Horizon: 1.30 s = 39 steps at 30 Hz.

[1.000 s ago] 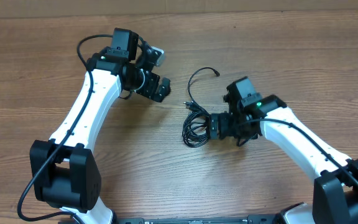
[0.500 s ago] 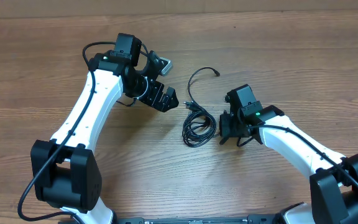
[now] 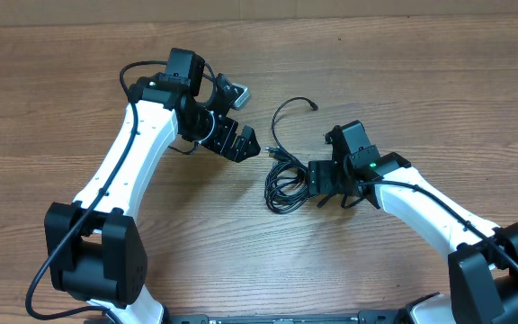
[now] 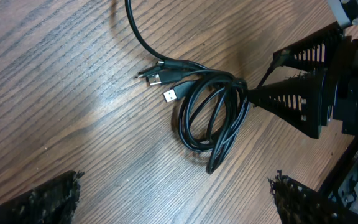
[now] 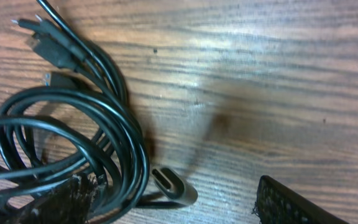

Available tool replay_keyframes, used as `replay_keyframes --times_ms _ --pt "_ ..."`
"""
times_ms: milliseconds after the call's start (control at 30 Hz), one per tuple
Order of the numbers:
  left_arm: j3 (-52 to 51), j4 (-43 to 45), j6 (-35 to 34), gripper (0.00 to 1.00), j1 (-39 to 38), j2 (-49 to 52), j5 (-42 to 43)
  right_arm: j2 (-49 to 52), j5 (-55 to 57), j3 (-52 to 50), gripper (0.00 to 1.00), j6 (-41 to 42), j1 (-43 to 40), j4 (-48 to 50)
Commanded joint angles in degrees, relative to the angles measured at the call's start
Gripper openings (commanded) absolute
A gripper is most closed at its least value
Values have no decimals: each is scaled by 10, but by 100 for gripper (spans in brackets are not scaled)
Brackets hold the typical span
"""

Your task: Untangle cables

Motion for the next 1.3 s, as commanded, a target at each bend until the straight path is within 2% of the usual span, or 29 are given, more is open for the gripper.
replay_keyframes --times_ms 0,100,167,200,233,267,300,333,500,633,900,1267 --pt "0 0 4 99 -4 1 13 5 7 -10 83 -2 1 25" --pt "0 0 4 100 -4 1 13 21 6 -18 80 -2 1 46" --pt "0 0 4 100 -4 1 13 36 6 -21 72 -2 1 51" --pt "0 0 4 100 -4 1 13 42 6 -21 62 -2 1 54" --pt "0 0 4 100 -4 1 13 48 6 -21 39 0 1 58" --pt "0 0 4 100 -4 1 13 50 6 -21 25 0 1 59" --pt "0 0 4 100 -4 1 13 51 6 -21 11 0 1 59" --pt "0 0 4 100 -4 1 13 51 6 -21 4 0 1 59" --pt "0 0 4 100 -4 1 13 50 6 -13 4 0 1 48" --pt "0 1 4 100 -4 1 13 42 11 34 4 -3 1 -12" --pt "0 3 4 99 -4 1 13 24 56 213 4 -3 1 -180" --pt "0 -7 4 99 -4 1 41 23 56 425 4 -2 1 -341"
